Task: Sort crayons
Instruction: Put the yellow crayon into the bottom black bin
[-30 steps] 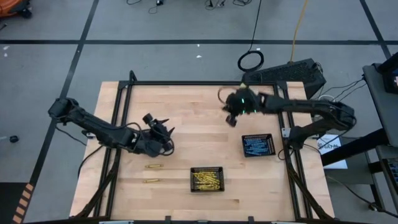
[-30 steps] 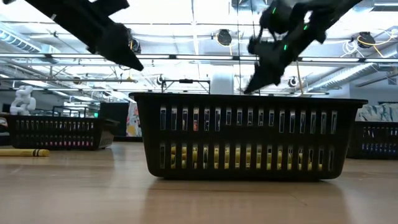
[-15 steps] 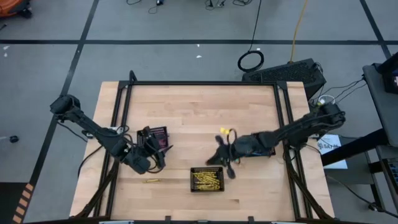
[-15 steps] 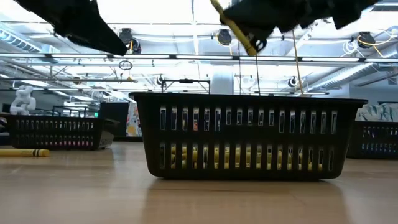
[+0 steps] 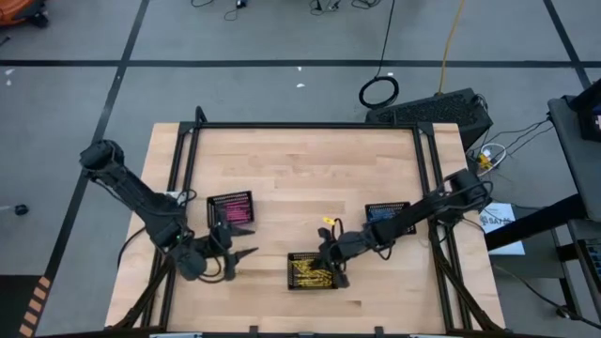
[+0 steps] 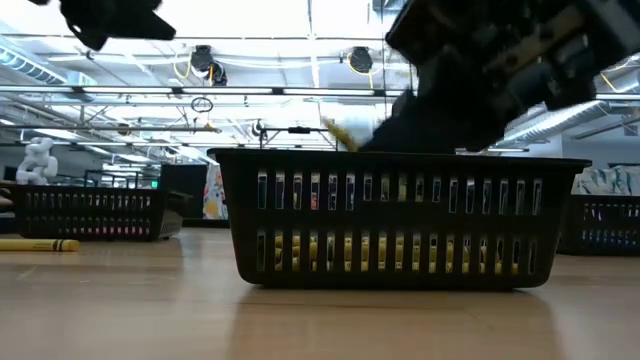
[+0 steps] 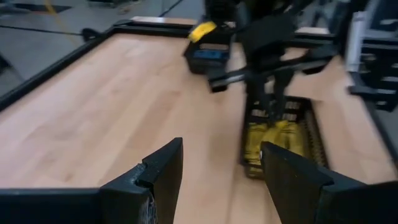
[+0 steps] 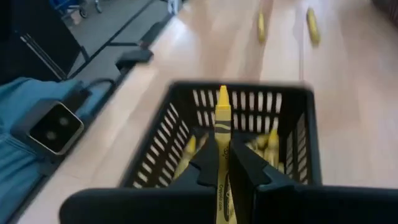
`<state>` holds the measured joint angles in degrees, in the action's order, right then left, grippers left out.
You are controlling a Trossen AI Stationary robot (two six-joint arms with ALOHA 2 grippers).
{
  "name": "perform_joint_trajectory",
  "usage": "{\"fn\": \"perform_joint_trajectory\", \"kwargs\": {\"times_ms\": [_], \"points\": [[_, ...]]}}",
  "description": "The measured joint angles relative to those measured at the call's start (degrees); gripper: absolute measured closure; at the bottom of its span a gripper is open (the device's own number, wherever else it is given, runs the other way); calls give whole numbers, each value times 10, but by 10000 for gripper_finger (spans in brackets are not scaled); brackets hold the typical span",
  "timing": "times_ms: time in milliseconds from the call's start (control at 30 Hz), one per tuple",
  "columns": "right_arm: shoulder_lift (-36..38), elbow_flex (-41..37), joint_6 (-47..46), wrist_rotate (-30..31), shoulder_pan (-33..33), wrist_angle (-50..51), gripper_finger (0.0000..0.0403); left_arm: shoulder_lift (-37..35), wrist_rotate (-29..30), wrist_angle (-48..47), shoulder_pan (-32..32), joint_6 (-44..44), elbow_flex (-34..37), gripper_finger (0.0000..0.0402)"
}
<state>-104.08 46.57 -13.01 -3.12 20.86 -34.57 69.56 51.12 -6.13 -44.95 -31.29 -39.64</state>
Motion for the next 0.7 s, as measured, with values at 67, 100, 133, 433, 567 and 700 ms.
{"fn": "perform_joint_trajectory", "kwargs": {"times_ms": [67, 100, 133, 433, 567, 700], "points": [[-15, 6, -15, 0, 0, 7, 395, 3, 0, 11, -13, 0, 0, 187], [-20, 10, -19, 1, 0, 9, 391, 5, 0, 16, -19, 0, 0, 187], [-26, 15, -24, 1, 1, 10, 387, 7, 0, 17, -24, 0, 0, 187], [-53, 46, -23, 4, 10, 12, 343, 20, -100, 6, -59, -90, 0, 187], [-43, 46, -28, 3, 10, 14, 323, 20, -154, -27, -84, -135, -4, 187], [-16, 46, -26, 4, 16, 14, 315, 20, -176, -121, -109, -234, -20, 187]]}}
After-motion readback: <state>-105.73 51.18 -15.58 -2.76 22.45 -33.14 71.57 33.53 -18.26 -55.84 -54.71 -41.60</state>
